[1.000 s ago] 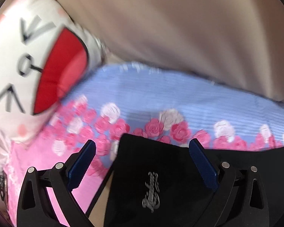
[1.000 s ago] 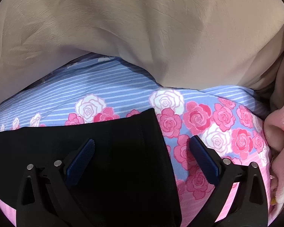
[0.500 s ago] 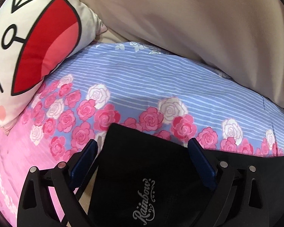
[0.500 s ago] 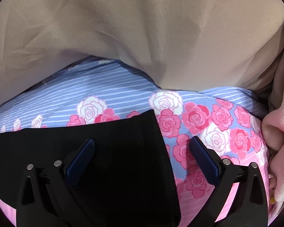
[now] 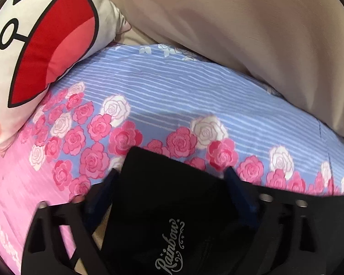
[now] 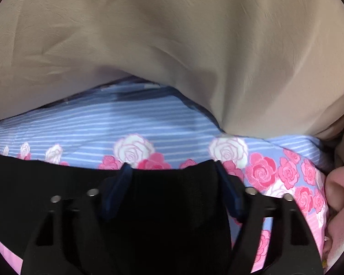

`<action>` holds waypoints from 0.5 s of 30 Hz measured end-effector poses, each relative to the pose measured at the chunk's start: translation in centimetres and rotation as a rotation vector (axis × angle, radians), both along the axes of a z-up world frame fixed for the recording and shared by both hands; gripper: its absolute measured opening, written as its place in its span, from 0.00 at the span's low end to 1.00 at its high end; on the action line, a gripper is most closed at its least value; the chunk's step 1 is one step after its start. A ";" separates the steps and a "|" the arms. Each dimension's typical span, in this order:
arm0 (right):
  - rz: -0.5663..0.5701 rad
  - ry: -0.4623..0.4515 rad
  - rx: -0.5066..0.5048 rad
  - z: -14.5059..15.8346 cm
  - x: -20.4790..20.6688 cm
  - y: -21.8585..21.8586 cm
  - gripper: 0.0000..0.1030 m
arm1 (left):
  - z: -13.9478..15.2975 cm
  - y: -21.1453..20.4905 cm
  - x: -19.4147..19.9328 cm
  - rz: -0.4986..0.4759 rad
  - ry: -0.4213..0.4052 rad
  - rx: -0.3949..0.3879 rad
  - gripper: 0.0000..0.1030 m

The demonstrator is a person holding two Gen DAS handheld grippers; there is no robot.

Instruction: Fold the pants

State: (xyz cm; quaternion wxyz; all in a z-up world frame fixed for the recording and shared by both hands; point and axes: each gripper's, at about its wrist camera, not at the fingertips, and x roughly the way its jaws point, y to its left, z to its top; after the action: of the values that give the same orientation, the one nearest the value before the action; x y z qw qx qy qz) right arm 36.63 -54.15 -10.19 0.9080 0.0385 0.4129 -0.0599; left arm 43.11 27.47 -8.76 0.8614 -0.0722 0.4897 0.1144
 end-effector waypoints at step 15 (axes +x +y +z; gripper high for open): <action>0.034 -0.171 0.029 10.0 -7.6 3.6 0.21 | 9.9 -2.6 -8.1 -0.112 -0.239 0.050 0.22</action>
State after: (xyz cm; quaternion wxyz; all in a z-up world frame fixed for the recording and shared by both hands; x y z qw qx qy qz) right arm 29.03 -50.53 -0.22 0.9401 0.0495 0.3355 -0.0349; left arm 35.01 24.86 1.17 0.9202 -0.0364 0.3837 0.0686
